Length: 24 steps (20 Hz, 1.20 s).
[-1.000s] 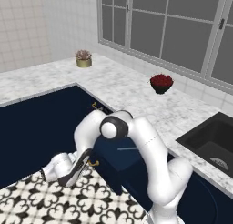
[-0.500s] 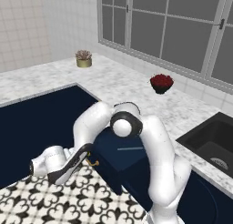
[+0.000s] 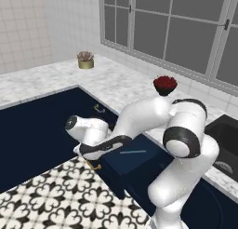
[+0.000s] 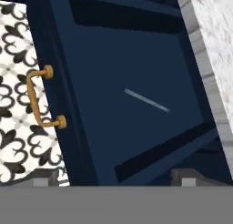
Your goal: Take a straw from the drawer in front and place it inside the glass cup on the dining counter.
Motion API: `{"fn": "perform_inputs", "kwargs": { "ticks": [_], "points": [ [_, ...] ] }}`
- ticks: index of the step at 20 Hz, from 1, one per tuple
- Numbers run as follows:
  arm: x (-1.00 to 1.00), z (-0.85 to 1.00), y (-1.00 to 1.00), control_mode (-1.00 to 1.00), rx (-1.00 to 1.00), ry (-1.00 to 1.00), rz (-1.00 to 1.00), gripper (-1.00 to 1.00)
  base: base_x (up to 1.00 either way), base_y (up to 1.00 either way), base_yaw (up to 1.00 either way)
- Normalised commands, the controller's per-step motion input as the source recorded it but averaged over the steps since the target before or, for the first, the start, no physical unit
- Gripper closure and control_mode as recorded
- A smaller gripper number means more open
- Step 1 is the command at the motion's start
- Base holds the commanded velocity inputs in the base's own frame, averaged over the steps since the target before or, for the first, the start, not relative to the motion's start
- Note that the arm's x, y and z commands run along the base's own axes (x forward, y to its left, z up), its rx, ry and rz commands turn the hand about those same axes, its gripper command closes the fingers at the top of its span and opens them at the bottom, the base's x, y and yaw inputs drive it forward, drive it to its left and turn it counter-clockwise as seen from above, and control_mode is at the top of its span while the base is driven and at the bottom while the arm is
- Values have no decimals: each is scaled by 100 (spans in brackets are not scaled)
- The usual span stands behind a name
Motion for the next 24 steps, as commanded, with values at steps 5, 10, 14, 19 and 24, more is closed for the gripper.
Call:
{"fn": "perform_inputs", "kwargs": {
  "ticks": [5,10,14,19,24],
  "points": [
    [74,8,-72,-100,30,21,0,-100,0,0,0],
    [67,-28,-19,-100,11,14,0,-100,0,0,0],
    [31,-35,2,-100,2,10,0,-100,0,0,0],
    [25,-45,2,-100,1,9,0,-100,0,0,0],
    [1,-45,15,-100,6,3,1,-100,0,0,0]
  ]
}}
